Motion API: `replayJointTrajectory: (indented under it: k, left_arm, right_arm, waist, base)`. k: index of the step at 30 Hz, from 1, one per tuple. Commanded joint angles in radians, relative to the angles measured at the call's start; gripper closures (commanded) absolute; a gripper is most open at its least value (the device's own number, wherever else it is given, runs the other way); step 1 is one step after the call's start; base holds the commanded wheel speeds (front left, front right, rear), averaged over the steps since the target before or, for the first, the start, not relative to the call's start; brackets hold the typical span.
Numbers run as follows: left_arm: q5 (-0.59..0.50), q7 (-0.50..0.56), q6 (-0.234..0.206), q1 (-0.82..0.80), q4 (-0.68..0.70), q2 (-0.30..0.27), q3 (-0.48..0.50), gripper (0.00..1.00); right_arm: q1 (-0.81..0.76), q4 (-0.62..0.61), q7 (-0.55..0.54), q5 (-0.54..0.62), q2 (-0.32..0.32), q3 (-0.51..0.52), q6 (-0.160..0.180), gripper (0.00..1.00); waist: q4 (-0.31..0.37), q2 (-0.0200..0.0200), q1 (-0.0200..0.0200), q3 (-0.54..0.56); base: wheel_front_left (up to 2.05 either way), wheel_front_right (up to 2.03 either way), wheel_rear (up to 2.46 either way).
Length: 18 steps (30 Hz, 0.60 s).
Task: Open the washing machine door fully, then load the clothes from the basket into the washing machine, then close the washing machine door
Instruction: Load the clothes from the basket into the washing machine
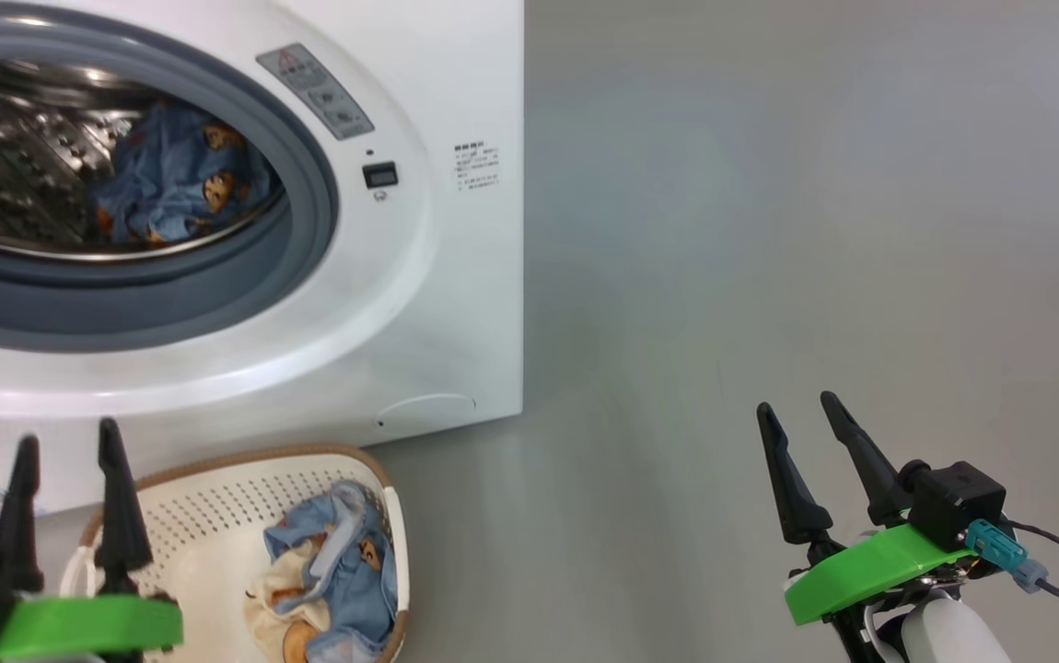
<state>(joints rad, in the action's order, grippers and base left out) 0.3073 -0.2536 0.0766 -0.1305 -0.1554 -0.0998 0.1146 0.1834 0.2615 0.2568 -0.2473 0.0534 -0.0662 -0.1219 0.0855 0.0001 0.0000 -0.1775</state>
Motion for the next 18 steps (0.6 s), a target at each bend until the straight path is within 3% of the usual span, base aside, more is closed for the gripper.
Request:
replayJointTrajectory:
  k: [1,18]
  left_arm:
    - [-0.022,-0.008,0.011,0.018,0.04,-0.008,0.044,0.0]
    - [-0.101,-0.008,0.029,0.172,0.078,0.043,0.067,0.0]
  right_arm:
    - [0.0,-0.021,0.005,0.008,-0.003,-0.023,-0.009,0.0]
    - [-0.028,-0.025,0.005,0.013,-0.003,-0.018,-0.009,0.0]
  waist:
    - [-0.004,-0.0001,0.0,0.036]
    - [-0.021,-0.0001,0.0,0.099]
  base:
    - [0.0,0.0,0.0]
    - [0.0,0.0,0.0]
